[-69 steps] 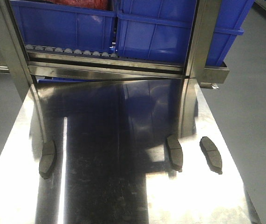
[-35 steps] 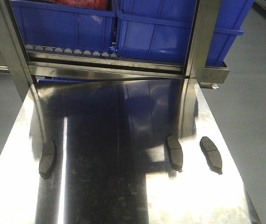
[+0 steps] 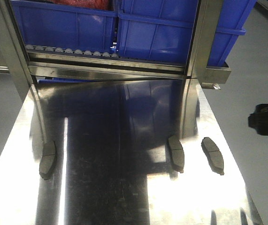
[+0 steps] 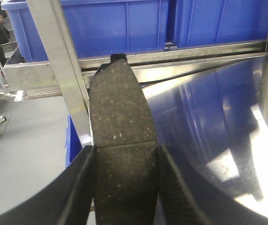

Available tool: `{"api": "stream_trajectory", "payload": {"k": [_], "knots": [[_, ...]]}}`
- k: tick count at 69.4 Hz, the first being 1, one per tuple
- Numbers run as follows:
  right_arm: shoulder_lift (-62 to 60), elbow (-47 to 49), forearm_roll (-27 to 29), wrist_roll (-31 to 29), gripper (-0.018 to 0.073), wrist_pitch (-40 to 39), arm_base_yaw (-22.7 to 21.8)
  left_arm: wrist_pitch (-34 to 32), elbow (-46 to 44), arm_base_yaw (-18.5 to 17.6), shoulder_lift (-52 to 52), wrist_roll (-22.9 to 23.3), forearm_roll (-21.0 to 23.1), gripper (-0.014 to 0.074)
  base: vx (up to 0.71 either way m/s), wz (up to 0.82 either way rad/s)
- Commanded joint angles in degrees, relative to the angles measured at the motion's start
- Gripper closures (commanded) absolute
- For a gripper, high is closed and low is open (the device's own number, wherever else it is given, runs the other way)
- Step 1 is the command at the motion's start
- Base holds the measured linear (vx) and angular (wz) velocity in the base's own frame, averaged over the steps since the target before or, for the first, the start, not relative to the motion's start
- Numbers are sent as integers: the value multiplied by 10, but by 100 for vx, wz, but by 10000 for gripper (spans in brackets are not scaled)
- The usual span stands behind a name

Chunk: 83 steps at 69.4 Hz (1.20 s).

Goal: Move and align brake pads A on conveyor
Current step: 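Lower the right gripper onto the outermost pad nearest the right arm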

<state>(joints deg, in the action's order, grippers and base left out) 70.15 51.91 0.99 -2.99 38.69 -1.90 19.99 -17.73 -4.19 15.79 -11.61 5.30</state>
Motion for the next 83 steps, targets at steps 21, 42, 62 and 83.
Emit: {"api": "stream_trajectory", "payload": {"k": [21, 42, 62, 83], "knots": [[189, 102, 6, -7, -52, 3, 88, -58, -18, -4, 2, 1, 8, 413, 0, 0], [305, 168, 22, -11, -24, 49, 94, -58, -18, -4, 2, 1, 8, 413, 0, 0], [349, 171, 21, -13, -22, 44, 94, -58, -18, -4, 2, 1, 8, 413, 0, 0], [359, 171, 21, -14, -15, 43, 94, -58, -18, -4, 2, 1, 8, 413, 0, 0]]}}
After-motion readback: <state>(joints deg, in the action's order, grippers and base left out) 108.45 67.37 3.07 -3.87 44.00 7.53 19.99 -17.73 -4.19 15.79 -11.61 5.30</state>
